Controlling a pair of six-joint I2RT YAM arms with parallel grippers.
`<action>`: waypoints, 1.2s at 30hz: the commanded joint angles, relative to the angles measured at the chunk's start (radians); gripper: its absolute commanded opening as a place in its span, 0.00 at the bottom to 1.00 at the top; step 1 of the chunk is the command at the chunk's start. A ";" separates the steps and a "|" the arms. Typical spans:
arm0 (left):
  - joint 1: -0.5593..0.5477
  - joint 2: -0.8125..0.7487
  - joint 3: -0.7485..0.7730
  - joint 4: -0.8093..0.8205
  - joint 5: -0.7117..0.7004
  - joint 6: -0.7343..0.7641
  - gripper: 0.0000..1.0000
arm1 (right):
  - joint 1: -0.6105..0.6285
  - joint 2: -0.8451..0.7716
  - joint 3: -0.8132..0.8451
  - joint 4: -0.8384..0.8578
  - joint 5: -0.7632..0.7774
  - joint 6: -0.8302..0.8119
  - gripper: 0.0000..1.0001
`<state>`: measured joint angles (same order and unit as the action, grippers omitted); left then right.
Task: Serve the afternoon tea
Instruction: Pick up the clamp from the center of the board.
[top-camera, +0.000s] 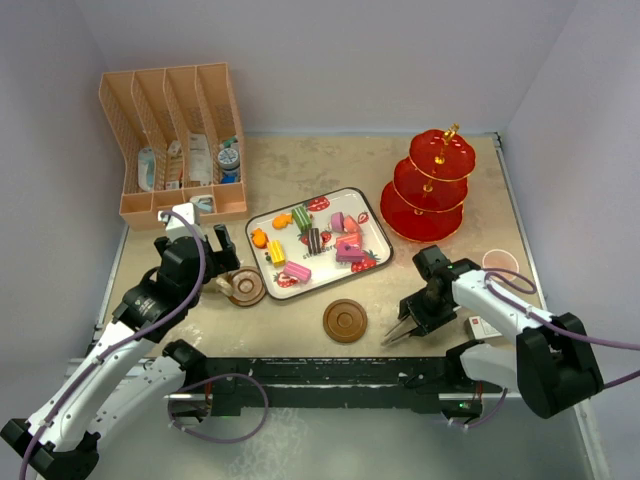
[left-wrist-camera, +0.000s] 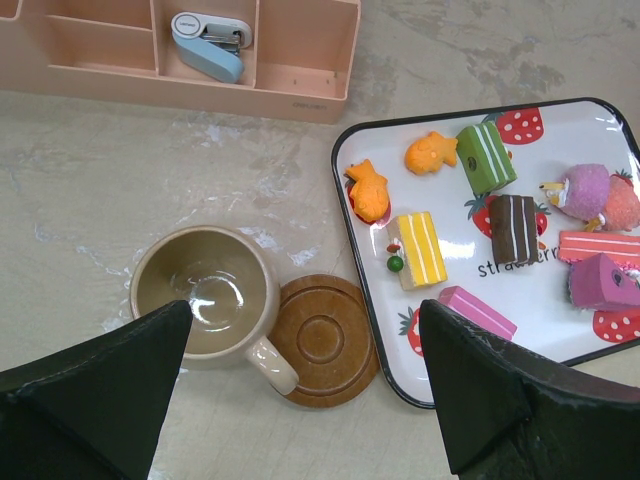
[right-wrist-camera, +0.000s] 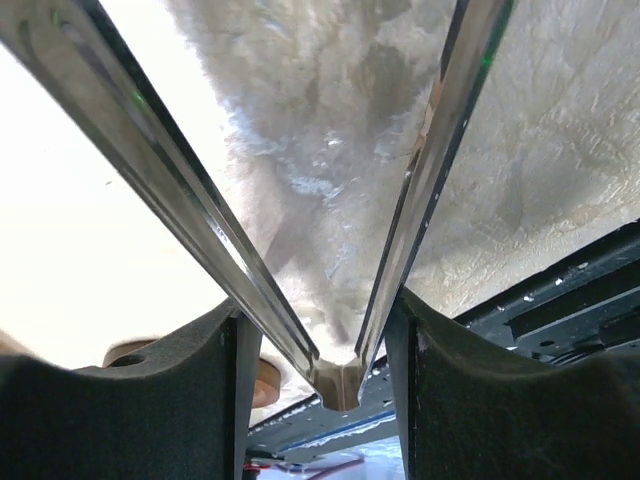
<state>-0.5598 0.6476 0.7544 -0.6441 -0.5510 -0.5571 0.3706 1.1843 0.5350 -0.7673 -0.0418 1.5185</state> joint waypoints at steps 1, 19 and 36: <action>-0.005 -0.007 -0.002 0.040 -0.004 -0.001 0.93 | -0.004 -0.049 0.087 -0.110 0.087 -0.073 0.52; -0.005 -0.002 -0.003 0.048 0.016 0.009 0.93 | -0.002 -0.466 0.268 -0.292 0.046 -0.318 0.47; -0.005 0.000 0.009 0.053 0.040 0.008 0.93 | -0.002 -0.399 0.452 0.008 -0.310 -0.764 0.48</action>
<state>-0.5598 0.6487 0.7540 -0.6434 -0.5316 -0.5564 0.3706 0.7616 0.9798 -0.9119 -0.1833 0.9092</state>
